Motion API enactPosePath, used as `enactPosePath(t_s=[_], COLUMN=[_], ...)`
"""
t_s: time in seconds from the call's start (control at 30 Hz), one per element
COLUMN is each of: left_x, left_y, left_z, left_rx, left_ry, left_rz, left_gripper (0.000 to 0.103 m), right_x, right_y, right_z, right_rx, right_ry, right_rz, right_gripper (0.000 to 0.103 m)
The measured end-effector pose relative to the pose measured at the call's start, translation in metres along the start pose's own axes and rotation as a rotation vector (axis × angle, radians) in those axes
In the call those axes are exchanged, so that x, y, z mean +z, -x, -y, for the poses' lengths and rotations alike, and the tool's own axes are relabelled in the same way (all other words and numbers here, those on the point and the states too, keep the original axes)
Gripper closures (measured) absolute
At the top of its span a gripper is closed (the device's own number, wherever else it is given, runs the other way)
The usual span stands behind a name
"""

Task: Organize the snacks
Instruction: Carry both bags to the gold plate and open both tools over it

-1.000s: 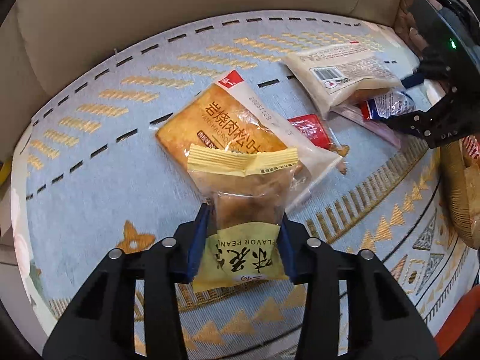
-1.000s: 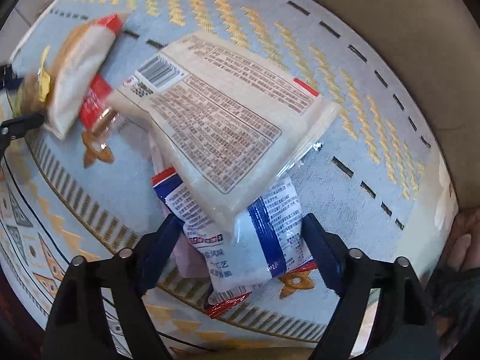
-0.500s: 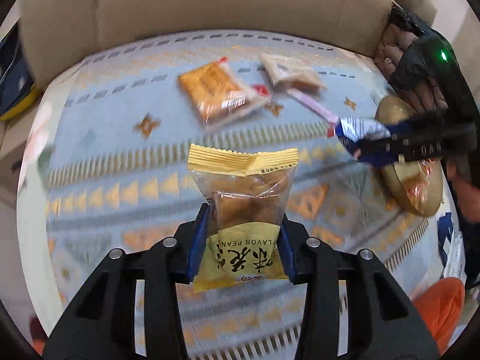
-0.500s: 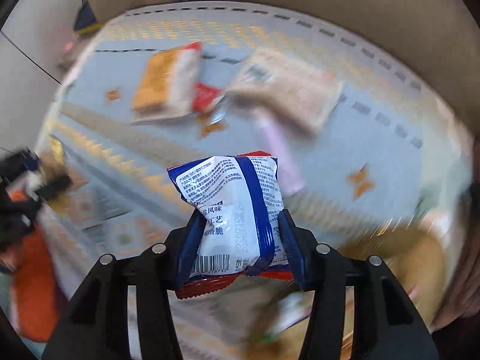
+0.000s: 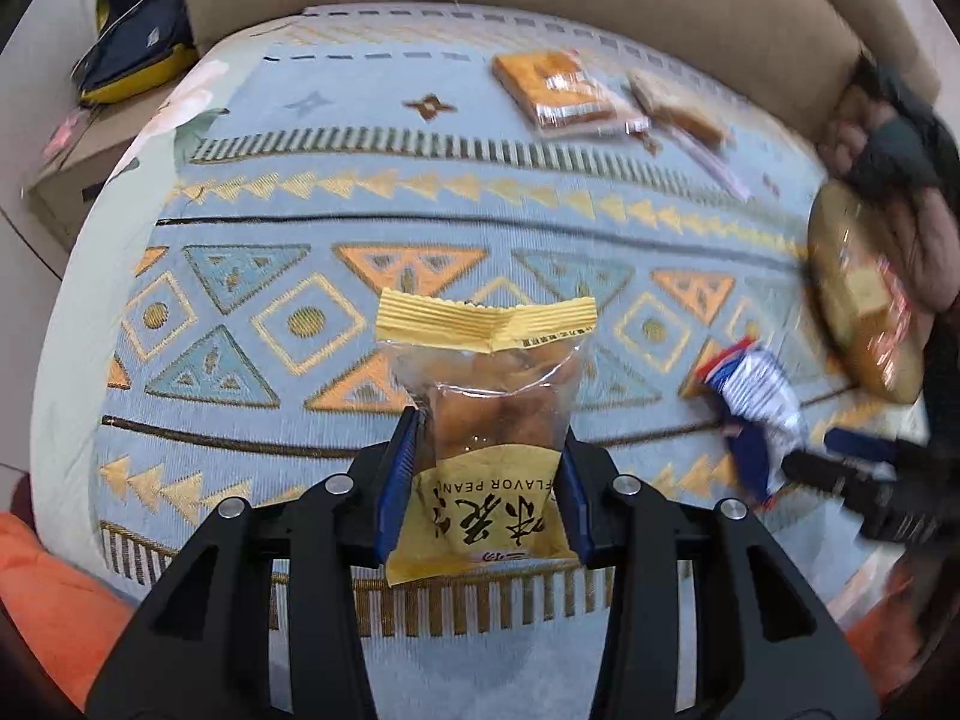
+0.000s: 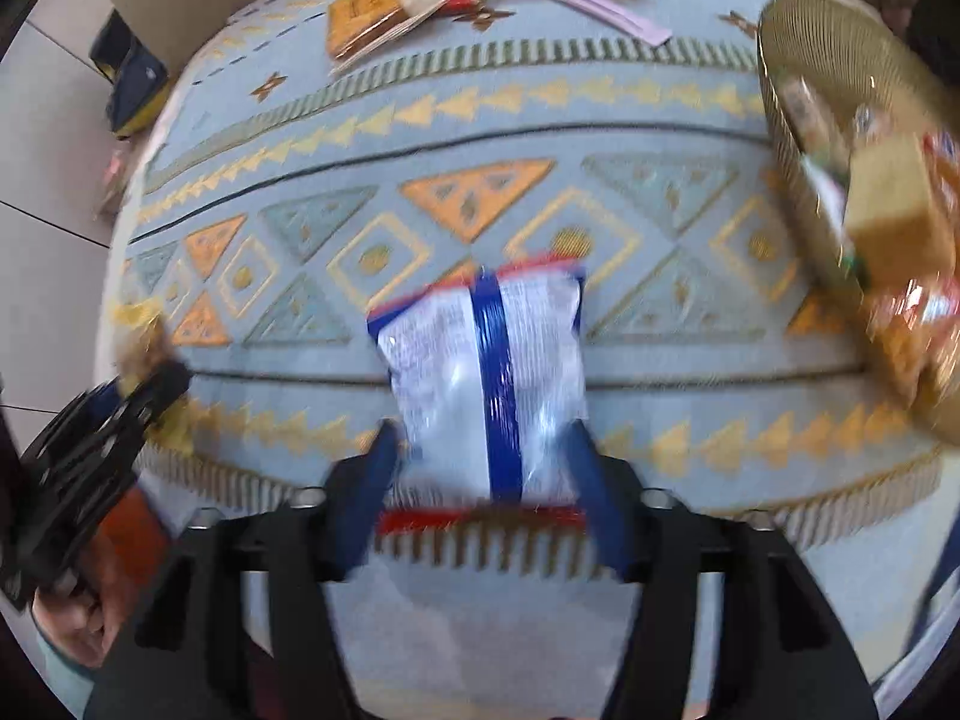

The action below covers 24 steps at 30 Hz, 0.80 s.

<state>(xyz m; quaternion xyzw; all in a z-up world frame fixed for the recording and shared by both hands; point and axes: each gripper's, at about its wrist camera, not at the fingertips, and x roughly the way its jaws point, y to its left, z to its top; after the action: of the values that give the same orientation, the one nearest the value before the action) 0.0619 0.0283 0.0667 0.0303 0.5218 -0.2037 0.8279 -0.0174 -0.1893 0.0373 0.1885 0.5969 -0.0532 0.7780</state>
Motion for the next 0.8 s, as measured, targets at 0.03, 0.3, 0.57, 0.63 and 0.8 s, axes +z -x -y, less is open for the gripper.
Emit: enactPosePath(t_s=[0.03,0.3,0.57,0.63,0.8], left_x=[0.001,0.001,0.002,0.005,0.032], left_y=[0.002,0.002,0.004,0.010,0.029], left_z=[-0.002,0.011,0.029,0.040,0.097], left_rx=[-0.005,0.009,-0.006,-0.031,-0.137], left_ry=[0.009,-0.045,-0.090,-0.110,-0.166], left_rz=[0.013,0.033,0.039,0.053,0.092], left_gripper=[0.061,0.061,0.061,0.061,0.061], right_x=[-0.008,-0.007,-0.010,-0.008,0.009], right_y=[0.005,-0.020,-0.014,0.007,0.081], right_z=[0.000,-0.007,-0.022,-0.021,0.009], right_rx=[-0.027,-0.074,-0.106,-0.074,-0.068], right_ry=[0.012,0.045,0.125,0.107,0.021], right_rz=[0.054,0.092,0.124,0.175,0.356], right_gripper=[0.016,0.012,0.046,0.046,0.046])
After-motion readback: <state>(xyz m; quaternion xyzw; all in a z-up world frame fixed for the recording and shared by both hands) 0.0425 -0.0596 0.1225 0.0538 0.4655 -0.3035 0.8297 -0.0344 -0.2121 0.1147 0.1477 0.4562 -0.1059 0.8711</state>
